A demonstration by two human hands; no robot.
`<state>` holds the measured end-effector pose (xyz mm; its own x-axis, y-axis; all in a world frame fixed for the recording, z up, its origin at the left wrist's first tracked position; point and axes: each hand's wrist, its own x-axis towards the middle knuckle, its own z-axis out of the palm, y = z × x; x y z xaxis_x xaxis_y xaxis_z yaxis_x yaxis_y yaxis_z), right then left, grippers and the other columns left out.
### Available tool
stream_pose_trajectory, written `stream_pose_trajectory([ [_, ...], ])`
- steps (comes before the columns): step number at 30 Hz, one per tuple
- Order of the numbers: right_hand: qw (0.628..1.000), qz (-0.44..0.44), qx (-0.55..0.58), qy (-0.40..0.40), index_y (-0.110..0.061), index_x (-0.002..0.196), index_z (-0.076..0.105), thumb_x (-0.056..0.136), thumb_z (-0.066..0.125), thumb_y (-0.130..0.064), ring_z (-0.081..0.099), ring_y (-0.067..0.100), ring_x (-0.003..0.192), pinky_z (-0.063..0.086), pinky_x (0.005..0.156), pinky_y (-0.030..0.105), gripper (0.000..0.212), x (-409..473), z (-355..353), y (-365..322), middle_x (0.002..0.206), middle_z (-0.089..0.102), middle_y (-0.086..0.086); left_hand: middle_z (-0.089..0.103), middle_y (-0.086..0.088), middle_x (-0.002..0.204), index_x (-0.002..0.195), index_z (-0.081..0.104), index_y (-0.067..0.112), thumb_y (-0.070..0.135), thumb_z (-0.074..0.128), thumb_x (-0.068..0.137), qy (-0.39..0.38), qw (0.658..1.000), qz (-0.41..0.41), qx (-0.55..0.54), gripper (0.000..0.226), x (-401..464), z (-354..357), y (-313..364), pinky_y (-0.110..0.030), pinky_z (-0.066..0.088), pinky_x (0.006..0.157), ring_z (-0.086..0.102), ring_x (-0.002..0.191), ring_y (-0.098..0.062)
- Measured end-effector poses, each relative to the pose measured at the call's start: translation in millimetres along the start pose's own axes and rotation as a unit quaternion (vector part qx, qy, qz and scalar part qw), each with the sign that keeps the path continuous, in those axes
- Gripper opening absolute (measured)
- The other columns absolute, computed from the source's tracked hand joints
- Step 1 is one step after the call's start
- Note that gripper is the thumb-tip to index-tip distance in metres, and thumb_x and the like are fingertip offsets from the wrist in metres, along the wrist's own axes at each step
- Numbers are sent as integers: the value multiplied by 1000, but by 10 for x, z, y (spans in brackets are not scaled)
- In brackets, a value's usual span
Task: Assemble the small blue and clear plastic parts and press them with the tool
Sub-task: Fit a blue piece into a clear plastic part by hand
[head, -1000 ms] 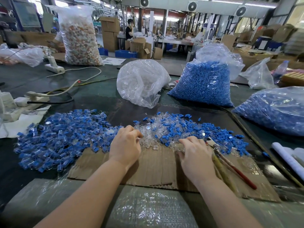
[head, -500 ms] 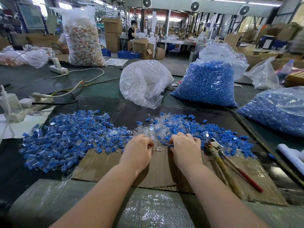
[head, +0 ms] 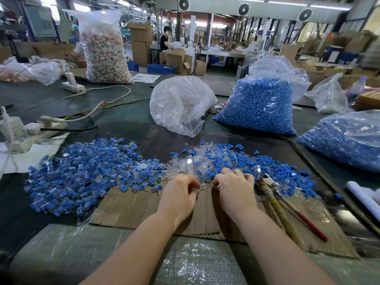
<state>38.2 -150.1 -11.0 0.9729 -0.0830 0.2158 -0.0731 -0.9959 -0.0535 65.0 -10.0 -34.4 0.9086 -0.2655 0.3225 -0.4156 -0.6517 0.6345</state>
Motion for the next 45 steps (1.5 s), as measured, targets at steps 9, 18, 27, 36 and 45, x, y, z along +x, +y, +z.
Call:
stream_pose_trajectory([
  [9,995,57,30,75,-28,112,56,92,42,-12,43,16,109,23,96,37,29,-4,72,26,114,54,-8,45,8,104,129,47,31,32,57,90,-25,1000,-5,17,40,56,87,90,-16,41,76,50,89,-8],
  [18,998,20,29,55,-32,120,54,96,45,-28,39,18,113,24,93,37,27,155,66,-39,120,50,-8,53,9,96,101,64,23,30,57,91,14,999,-29,-1,14,67,225,159,-25,44,82,50,94,-12],
  [27,997,-7,7,81,-28,99,57,96,42,-22,43,17,102,23,92,35,17,152,69,-113,101,56,-8,59,15,85,92,65,27,15,64,86,46,991,-64,-111,13,31,176,112,-7,37,70,53,84,-2],
  [36,992,-18,92,85,-14,120,58,89,51,0,50,18,94,41,87,26,35,-293,61,73,103,49,3,51,17,86,114,65,20,7,60,88,68,994,-6,-84,29,-30,165,153,3,32,72,48,76,4],
  [45,972,14,173,157,-10,87,66,77,68,1,60,21,79,48,70,30,15,-436,125,108,88,63,3,53,11,84,91,66,12,7,60,87,68,994,59,-58,8,-100,144,295,-12,37,74,51,83,-9],
])
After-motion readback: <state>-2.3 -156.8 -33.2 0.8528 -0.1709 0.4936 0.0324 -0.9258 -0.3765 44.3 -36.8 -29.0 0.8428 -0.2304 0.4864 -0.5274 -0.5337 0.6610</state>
